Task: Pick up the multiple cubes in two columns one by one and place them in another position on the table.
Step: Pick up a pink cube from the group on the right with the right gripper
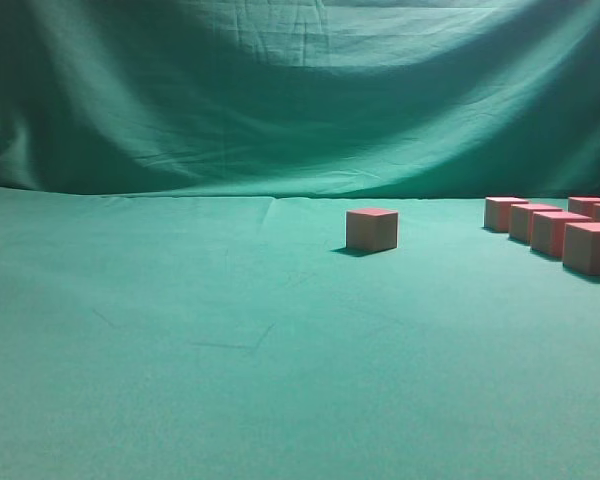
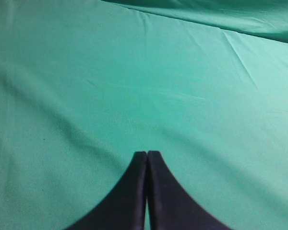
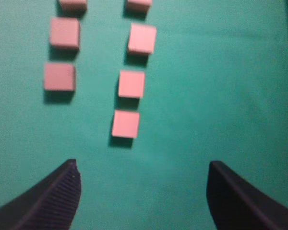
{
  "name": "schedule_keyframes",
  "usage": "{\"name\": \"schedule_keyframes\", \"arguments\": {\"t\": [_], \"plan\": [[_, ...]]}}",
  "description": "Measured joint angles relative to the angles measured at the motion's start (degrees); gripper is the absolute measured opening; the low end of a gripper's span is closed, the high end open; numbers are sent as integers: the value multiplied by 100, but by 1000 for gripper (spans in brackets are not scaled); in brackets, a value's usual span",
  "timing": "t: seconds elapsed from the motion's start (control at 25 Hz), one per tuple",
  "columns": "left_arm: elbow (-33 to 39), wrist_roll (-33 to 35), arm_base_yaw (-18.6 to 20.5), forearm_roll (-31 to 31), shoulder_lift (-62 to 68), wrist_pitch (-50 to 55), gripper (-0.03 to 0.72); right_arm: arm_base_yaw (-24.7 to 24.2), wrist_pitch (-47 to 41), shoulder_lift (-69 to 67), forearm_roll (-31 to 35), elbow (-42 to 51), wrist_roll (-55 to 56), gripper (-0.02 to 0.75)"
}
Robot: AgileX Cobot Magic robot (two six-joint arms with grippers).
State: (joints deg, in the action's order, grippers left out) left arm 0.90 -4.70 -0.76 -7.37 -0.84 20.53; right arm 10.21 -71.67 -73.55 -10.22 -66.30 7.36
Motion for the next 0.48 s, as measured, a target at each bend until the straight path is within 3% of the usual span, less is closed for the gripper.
{"name": "schedule_keyframes", "arguments": {"t": [0.24, 0.48], "plan": [[0, 0, 0, 0, 0, 0, 0, -341, 1049, -18, 170, 1515, 451, 539], [0, 0, 0, 0, 0, 0, 0, -416, 1988, -730, 458, 1982, 475, 539]]}}
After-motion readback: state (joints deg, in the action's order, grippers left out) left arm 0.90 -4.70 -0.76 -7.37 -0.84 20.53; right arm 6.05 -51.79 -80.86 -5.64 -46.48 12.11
